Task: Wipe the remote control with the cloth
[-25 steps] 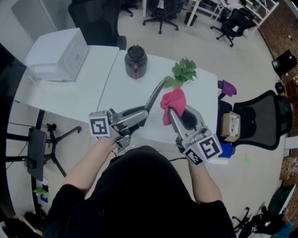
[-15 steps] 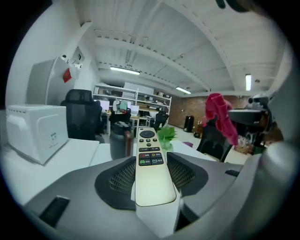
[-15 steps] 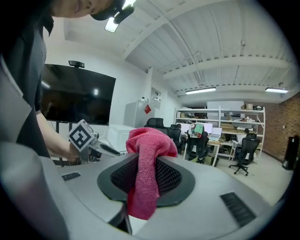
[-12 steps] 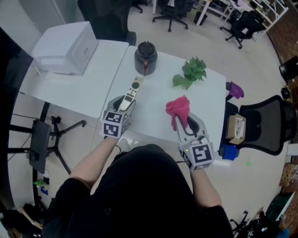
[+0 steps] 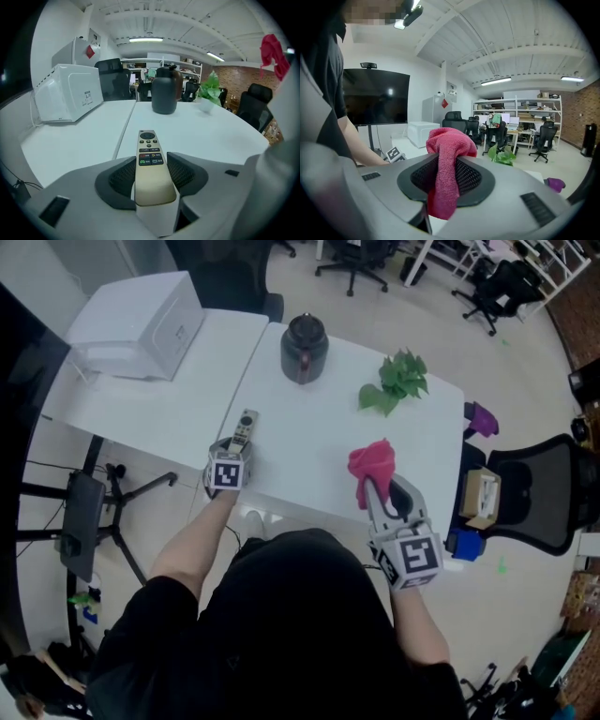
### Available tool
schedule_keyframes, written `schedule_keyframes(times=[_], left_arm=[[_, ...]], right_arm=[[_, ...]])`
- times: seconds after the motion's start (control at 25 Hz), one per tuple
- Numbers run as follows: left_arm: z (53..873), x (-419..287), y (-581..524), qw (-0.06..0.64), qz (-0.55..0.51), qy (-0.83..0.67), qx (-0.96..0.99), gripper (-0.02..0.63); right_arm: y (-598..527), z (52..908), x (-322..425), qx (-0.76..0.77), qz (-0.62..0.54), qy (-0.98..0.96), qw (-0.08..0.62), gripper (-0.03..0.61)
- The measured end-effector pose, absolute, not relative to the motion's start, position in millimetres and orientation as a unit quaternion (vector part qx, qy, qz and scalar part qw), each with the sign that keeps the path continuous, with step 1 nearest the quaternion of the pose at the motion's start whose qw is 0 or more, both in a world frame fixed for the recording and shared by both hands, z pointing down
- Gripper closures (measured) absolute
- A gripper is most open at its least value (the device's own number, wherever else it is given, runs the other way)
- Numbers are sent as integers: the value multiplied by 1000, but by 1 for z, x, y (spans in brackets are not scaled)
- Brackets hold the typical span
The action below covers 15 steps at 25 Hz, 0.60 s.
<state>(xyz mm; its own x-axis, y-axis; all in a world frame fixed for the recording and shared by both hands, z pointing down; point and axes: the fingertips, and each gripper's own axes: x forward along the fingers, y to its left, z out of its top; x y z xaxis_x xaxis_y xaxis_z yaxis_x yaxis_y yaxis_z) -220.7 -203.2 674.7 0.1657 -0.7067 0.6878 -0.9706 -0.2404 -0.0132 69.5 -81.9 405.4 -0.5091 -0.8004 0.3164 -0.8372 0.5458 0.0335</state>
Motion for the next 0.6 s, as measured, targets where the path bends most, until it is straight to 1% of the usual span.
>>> schedule_keyframes(times=[0.16,0.4,0.52,0.6], left_arm=[[696,-230,-202,240,309,-573,720,402],[713,-224,-206,256,334,-554,718,400],[719,-227,-205,256,352,-551,712,399],[720,-228,-205,257,355,-552,710,399]], right_arm=[[-83,406,72,478,59,-864,146,477],[-79,414,75,481,75,-857,169,477],[-83,409,73,482,68,-859,156,477],[-82,410,74,482,71,-858,162,477]])
